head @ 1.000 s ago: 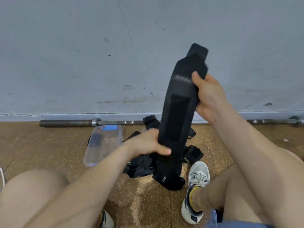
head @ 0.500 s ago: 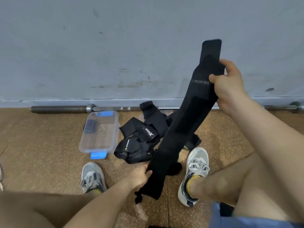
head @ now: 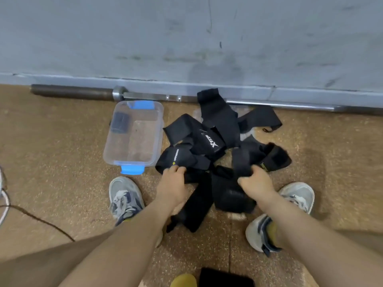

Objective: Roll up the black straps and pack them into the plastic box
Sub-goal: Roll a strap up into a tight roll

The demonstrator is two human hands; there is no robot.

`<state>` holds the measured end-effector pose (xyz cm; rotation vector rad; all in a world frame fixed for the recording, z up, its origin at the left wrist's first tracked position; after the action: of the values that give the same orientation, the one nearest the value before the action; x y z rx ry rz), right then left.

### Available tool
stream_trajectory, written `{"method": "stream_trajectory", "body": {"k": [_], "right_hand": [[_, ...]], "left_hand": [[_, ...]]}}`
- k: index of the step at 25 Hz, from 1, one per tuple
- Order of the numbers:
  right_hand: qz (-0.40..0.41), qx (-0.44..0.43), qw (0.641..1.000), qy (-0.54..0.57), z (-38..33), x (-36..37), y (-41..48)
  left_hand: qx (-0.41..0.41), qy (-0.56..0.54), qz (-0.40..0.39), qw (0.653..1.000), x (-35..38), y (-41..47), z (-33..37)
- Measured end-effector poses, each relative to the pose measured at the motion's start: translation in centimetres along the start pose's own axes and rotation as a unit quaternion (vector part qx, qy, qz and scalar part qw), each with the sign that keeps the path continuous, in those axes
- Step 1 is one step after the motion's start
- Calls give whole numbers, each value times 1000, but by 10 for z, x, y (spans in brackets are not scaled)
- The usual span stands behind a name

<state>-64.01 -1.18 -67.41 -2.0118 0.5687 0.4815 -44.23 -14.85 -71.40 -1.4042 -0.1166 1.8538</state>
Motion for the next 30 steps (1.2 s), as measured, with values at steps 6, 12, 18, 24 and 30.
{"method": "stream_trajectory", "body": {"k": [6,12,18,24,30], "right_hand": [[-132,73,978,-147,59,35,36],[-144,78,973,-164,90,52,42],[-110,-35,986,-119,61,24,71],[131,-68,983,-111,13,-37,91],[50,-86,887,-450,5,7,90]], "left_hand": [[176,-46,-59,982,56,39,41],[104,150,-142,973,89,78,86],[135,-13,-108,985,60,68,126],[176,-358,22,917,-40,80,131],[69,96,30,993,-1,76,3]]}}
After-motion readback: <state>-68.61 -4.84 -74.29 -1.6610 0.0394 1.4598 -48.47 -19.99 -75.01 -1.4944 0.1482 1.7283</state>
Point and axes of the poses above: each hand's wrist, its own y-axis towards the middle knuckle, its own x-axis out of the palm, z = x × y, the point moved 4 cm from there along y, towards the middle knuckle, and after that the axes turned 6 degrees about -y, right-handed, at the moved point
